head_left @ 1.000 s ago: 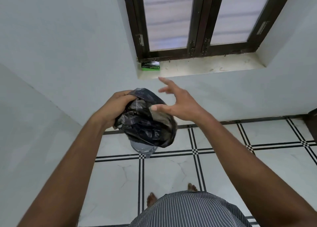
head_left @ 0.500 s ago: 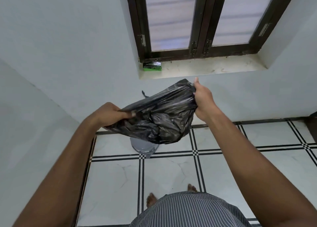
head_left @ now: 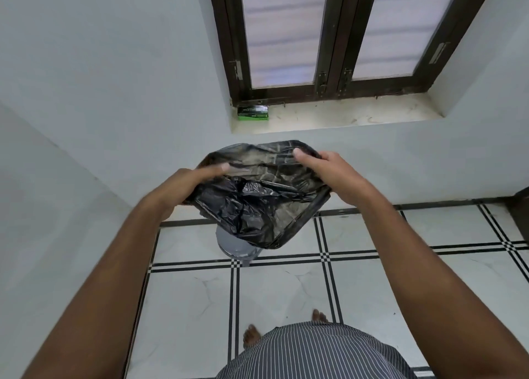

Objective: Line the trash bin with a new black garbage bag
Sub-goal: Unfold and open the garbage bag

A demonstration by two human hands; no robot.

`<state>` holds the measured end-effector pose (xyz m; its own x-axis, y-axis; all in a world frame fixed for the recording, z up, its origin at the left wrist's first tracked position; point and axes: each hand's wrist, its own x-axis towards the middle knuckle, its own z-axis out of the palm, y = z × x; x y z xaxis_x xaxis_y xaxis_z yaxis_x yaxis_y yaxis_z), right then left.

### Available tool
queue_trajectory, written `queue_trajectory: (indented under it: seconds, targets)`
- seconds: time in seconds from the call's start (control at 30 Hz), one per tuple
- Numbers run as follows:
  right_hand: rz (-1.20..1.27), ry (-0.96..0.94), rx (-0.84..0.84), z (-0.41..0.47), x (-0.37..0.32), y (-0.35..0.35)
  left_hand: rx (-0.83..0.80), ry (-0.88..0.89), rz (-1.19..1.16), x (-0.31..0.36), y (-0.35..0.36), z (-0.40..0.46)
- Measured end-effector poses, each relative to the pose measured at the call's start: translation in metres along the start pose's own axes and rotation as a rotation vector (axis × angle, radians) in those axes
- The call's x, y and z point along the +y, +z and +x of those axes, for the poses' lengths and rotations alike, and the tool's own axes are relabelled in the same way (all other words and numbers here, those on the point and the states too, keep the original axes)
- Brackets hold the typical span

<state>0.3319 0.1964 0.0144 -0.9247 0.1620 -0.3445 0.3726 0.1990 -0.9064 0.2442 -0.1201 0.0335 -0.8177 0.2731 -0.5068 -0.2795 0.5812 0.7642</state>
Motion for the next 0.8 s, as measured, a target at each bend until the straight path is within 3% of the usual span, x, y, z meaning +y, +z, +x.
queue_trajectory:
  seconds: [0.1, 0.17, 0.23, 0.3, 0.37, 0.43, 0.5, 0.53, 0.57, 0.6, 0.67, 0.7, 0.73, 0.8]
  targets:
    - [-0.167, 0.125, -0.203, -0.001, -0.007, -0.014, -0.184, -0.026, 0.203, 0.001, -0.011, -0.002]
    - [-0.471, 0.155, -0.173, 0.002, -0.016, -0.016, -0.332, -0.073, 0.27, 0.008, -0.019, -0.002]
    - [-0.75, 0.142, -0.095, 0.005, -0.031, -0.017, -0.316, -0.09, 0.435, 0.022, -0.026, 0.001]
    - [-0.978, 0.112, 0.081, 0.002, -0.056, -0.015, -0.027, -0.087, 0.748, 0.04, -0.035, 0.004]
    - [-1.018, -0.075, 0.445, -0.003, -0.073, -0.016, 0.507, 0.05, 0.925, 0.056, -0.039, 0.003]
    - [-0.822, -0.521, 0.87, -0.01, -0.076, -0.012, 0.973, 0.343, 0.729, 0.065, -0.035, -0.006]
    - [-0.671, -0.852, 0.973, -0.009, -0.064, -0.003, 1.143, 0.635, 0.54, 0.062, -0.027, -0.013]
    - [-0.686, -0.851, 0.858, -0.002, -0.05, 0.001, 1.066, 0.688, 0.55, 0.055, -0.021, -0.009]
    - [-0.758, -0.705, 0.646, 0.003, -0.037, 0.004, 0.897, 0.67, 0.637, 0.044, -0.017, -0.002]
    - [-0.852, -0.439, 0.382, 0.008, -0.023, 0.006, 0.668, 0.552, 0.783, 0.031, -0.016, 0.008]
    - [-0.965, 0.078, -0.113, 0.01, -0.002, 0.007, 0.173, 0.144, 1.022, 0.006, -0.021, 0.027]
    - [-0.948, 0.211, -0.227, 0.01, 0.005, 0.006, -0.013, -0.018, 1.054, -0.006, -0.026, 0.033]
    - [-0.922, 0.246, -0.217, 0.011, 0.008, 0.004, -0.099, -0.104, 1.004, -0.014, -0.03, 0.037]
    - [-0.904, 0.137, 0.03, 0.016, 0.006, 0.001, 0.018, -0.095, 0.696, -0.02, -0.038, 0.042]
